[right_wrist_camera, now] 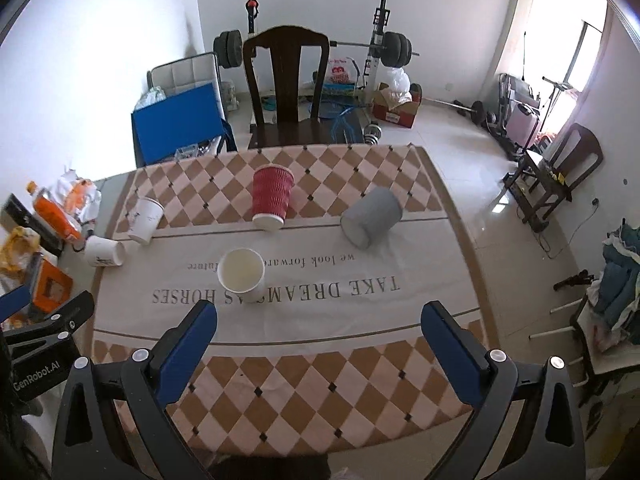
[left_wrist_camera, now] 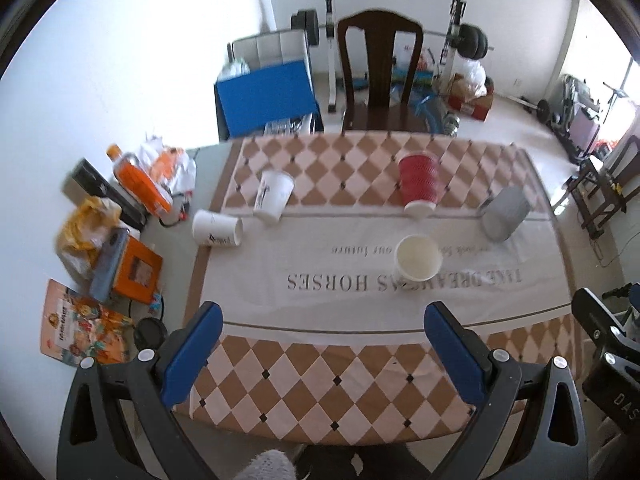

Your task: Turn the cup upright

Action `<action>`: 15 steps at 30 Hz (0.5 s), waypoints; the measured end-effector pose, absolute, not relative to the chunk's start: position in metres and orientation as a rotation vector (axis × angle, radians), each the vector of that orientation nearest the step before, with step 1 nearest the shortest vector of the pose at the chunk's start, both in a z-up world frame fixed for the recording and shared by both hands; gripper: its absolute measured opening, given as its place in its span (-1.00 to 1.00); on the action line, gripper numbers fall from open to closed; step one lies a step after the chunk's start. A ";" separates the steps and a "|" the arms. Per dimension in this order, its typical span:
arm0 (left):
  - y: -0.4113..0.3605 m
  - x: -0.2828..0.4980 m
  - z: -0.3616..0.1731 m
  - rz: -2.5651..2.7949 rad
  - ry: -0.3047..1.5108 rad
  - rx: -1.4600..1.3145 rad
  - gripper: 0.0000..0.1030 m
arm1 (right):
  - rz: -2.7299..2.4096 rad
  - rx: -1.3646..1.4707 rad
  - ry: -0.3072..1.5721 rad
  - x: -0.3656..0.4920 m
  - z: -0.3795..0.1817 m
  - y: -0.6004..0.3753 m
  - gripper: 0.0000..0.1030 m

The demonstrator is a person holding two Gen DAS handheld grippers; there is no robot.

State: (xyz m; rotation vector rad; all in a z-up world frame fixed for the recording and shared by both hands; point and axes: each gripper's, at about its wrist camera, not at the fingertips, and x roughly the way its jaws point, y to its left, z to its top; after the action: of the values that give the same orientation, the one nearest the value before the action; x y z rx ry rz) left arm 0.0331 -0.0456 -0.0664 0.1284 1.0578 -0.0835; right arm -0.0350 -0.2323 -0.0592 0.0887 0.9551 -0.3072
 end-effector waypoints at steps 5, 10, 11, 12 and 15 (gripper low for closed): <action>-0.047 0.015 -0.031 -0.089 1.024 0.101 1.00 | -0.287 0.092 0.913 -0.056 -0.014 -0.230 1.00; -0.049 0.004 -0.012 -0.088 1.008 0.096 1.00 | -0.279 0.089 0.882 -0.071 0.011 -0.230 1.00; -0.049 0.002 -0.009 -0.088 1.004 0.096 1.00 | -0.278 0.089 0.877 -0.074 0.015 -0.231 1.00; -0.048 0.000 -0.007 -0.090 1.000 0.095 1.00 | -0.278 0.088 0.875 -0.076 0.017 -0.231 1.00; -0.048 -0.004 0.000 -0.088 0.981 0.094 1.00 | -0.276 0.091 0.874 -0.078 0.019 -0.231 1.00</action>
State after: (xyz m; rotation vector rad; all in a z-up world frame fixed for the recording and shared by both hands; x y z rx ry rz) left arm -0.0045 -0.0485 -0.0002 0.0944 0.9812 -0.0876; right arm -0.0780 -0.2313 0.0186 0.0913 0.8742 -0.2758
